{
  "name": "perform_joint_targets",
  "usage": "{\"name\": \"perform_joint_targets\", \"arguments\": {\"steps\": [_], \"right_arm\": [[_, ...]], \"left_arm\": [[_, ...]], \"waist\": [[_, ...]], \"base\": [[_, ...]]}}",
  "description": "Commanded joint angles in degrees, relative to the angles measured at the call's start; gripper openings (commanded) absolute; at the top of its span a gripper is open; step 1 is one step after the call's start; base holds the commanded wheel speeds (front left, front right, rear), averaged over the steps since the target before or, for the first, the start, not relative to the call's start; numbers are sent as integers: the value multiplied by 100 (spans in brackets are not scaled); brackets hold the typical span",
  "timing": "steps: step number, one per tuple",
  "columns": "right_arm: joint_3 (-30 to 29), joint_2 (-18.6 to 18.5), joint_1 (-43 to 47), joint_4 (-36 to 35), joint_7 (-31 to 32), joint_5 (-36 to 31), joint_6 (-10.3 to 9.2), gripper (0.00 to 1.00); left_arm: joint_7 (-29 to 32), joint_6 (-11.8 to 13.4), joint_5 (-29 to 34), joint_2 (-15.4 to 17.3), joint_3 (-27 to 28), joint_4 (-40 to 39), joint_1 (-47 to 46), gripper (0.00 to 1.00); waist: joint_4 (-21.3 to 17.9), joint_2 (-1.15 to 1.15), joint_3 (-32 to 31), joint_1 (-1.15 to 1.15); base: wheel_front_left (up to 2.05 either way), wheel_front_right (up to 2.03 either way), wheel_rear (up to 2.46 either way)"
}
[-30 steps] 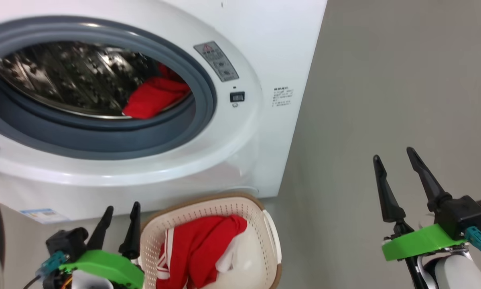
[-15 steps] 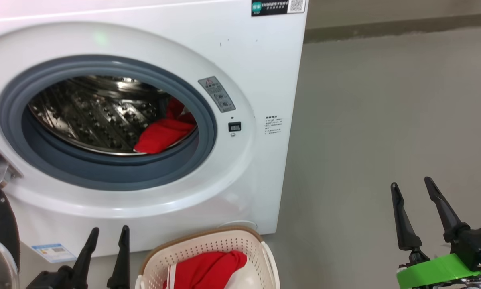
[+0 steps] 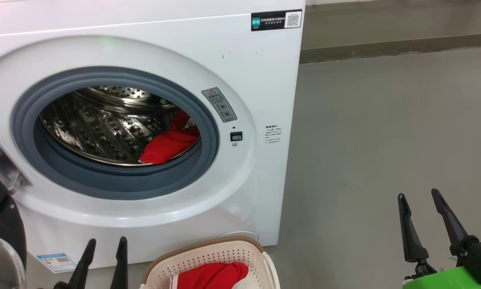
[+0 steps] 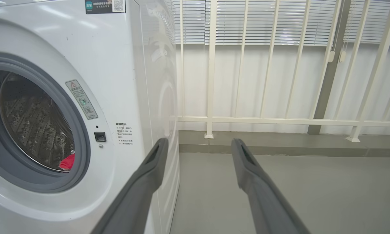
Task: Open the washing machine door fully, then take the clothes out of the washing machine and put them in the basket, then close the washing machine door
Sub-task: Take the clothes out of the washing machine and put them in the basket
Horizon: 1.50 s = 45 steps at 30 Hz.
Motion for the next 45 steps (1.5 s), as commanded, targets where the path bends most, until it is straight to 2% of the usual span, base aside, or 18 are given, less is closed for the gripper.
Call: {"name": "perform_joint_targets", "arguments": {"steps": [1, 28, 34, 45], "right_arm": [[97, -76, -49, -130, -37, 29, 35, 100], [191, -76, -113, -74, -37, -41, 35, 100], [209, -76, -157, -66, -37, -45, 35, 100], [358, -76, -660, -158, -37, -137, 35, 100]], "left_arm": [[-70, -32, -20, 76, 180, -185, -68, 100], [-70, -33, -29, -60, 225, -4, -175, 100], [-70, -33, -139, 23, 169, 490, -738, 100], [-70, -33, -611, 493, -123, 1408, -2370, 100]], "waist": [[2, 0, -8, 0], [-52, 0, 108, 0], [60, 0, 338, 0], [-12, 0, 1326, 0]], "base": [[0, 0, 0], [0, 0, 0], [0, 0, 0], [0, 0, 0]]}}
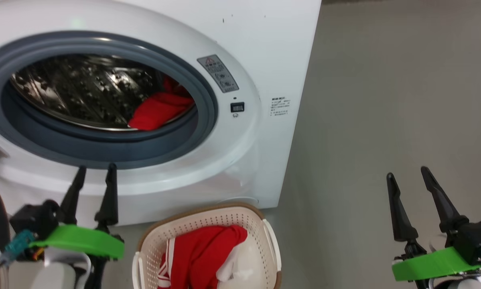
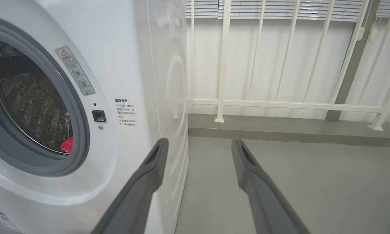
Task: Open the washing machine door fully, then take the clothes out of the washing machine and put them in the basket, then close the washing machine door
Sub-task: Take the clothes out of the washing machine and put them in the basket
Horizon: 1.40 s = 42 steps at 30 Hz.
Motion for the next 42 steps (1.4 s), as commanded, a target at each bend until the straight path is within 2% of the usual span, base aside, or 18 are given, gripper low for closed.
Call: {"name": "perform_joint_targets", "arguments": {"steps": [1, 16, 24, 31, 34, 42], "right_arm": [[196, -77, -305, -167, -37, -78, 35, 100], [332, -77, -1020, -268, -37, -235, 35, 100], [420, -77, -1472, -329, -37, -302, 35, 100], [521, -77, -1771, -359, -37, -274, 35, 100], [586, -77, -1811, -336, -37, -247, 35, 100], [754, -77, -1883, -263, -37, -177, 35, 100]], "left_arm": [[-70, -33, -88, 273, 126, 15, -438, 100], [-70, -33, -742, 670, -7, 1080, -2498, 100], [-70, -33, -946, 896, -399, 1746, -3746, 100], [-42, -33, -1421, 1064, -746, 2521, -4644, 100], [129, -33, -1694, 1134, -898, 2780, -5002, 100], [1378, -33, -2182, 1377, -1496, 3354, -5444, 100]], "waist": [[-94, 0, 516, 0], [-256, 0, 1874, 0], [-338, 0, 2634, 0], [-481, 0, 3059, 0], [-522, 0, 3162, 0], [-585, 0, 3231, 0]], "base": [[0, 0, 0], [0, 0, 0], [0, 0, 0], [0, 0, 0], [0, 0, 0], [0, 0, 0]]}}
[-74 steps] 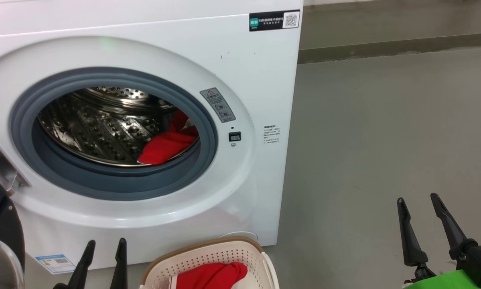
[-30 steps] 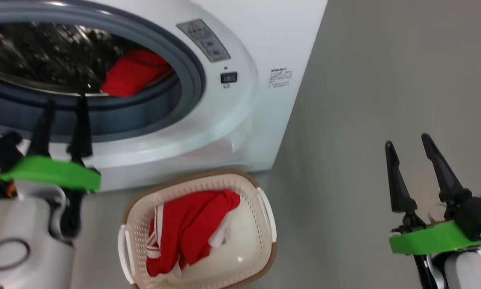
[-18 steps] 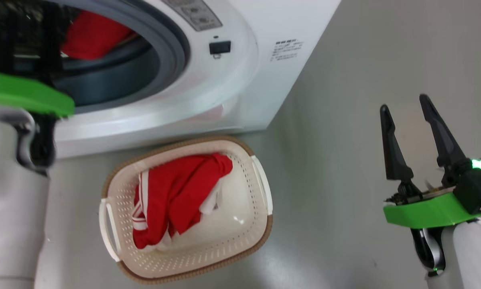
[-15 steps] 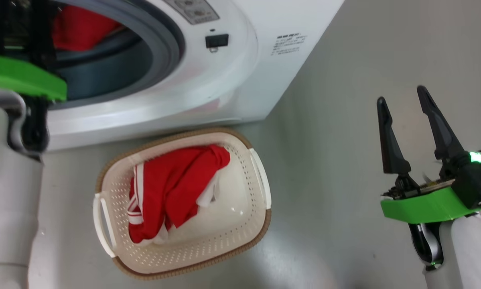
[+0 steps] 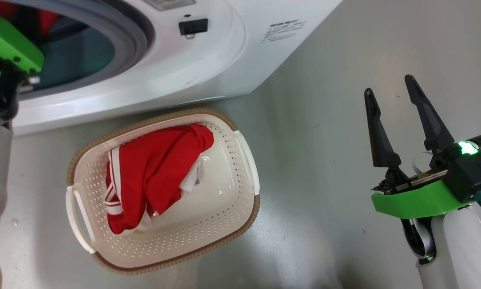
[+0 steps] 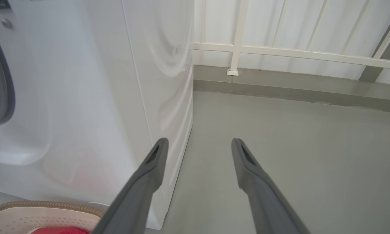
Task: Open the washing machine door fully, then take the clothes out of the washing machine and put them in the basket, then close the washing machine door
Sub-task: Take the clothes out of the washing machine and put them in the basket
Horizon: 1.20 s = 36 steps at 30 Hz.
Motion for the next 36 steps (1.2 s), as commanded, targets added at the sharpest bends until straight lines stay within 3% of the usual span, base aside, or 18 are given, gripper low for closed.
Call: {"name": "perform_joint_targets", "arguments": {"steps": [1, 10, 11, 12, 22, 36], "right_arm": [[158, -18, -7, -108, -36, 22, 35, 100], [232, -18, -28, -100, -36, 80, 35, 100], [231, -18, -24, -103, -36, 95, 35, 100], [226, -18, -20, -105, -36, 112, 35, 100], [203, -18, 10, -58, -36, 169, 35, 100], [99, -18, 264, 28, -36, 147, 35, 100]], "left_arm": [[205, -32, -21, 359, 18, 69, -80, 100], [1095, -20, 61, 377, -291, 894, -294, 100], [1102, -20, 65, 373, -302, 931, -314, 36], [1081, -20, 80, 371, -321, 954, -332, 2], [188, -27, 123, 317, -371, 886, -296, 0], [-1341, -31, -51, 419, -623, -9, 856, 0]], "waist": [[-26, 0, 8, 0], [-72, 0, -31, 0], [-73, 0, -37, 0], [-73, 0, -43, 0], [-33, 0, -197, 0], [118, 0, -936, 0]], "base": [[0, 0, 0], [0, 0, 0], [0, 0, 0], [0, 0, 0], [0, 0, 0], [0, 0, 0]]}}
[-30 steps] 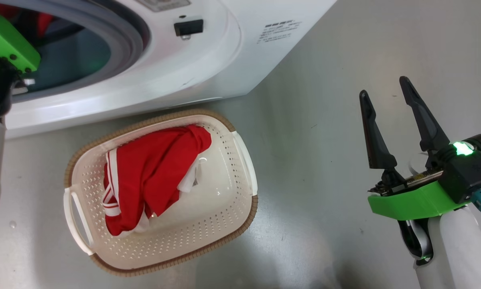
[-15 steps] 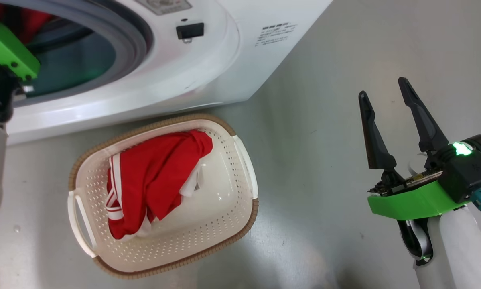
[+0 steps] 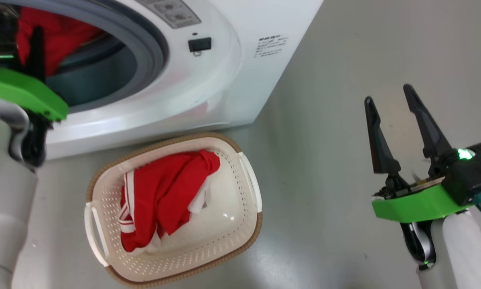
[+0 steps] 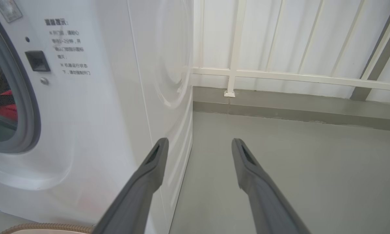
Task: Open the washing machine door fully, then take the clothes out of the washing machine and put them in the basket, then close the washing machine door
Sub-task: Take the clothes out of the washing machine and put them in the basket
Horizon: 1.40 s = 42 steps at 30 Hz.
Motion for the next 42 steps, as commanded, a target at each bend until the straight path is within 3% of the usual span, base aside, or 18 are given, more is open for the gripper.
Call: {"name": "perform_joint_targets", "arguments": {"steps": [1, 7, 22, 34, 42], "right_arm": [[107, -8, 193, -99, -36, 21, 35, 100], [66, -8, 375, -55, -36, 19, 35, 100], [65, -8, 901, 68, -36, 68, 35, 100], [9, -8, 1153, 93, -36, 87, 35, 100], [-5, -8, 1177, 108, -36, 53, 35, 100]], "left_arm": [[-97, 6, -11, 327, 116, -229, 226, 0], [-134, 83, 363, 361, 558, -1044, 940, 0], [-136, 317, 1472, -127, 1780, -2923, 3141, 0], [-117, 641, 1636, -336, 2058, -4285, 4254, 0], [244, 981, 1743, -160, 2099, -5583, 4714, 0]], "waist": [[84, 0, -259, 0], [193, 0, -703, 0], [280, 0, -1776, 0], [268, 0, -2260, 0], [285, 0, -2458, 0]], "base": [[0, 0, 0], [0, 0, 0], [0, 0, 0], [0, 0, 0], [0, 0, 0]]}}
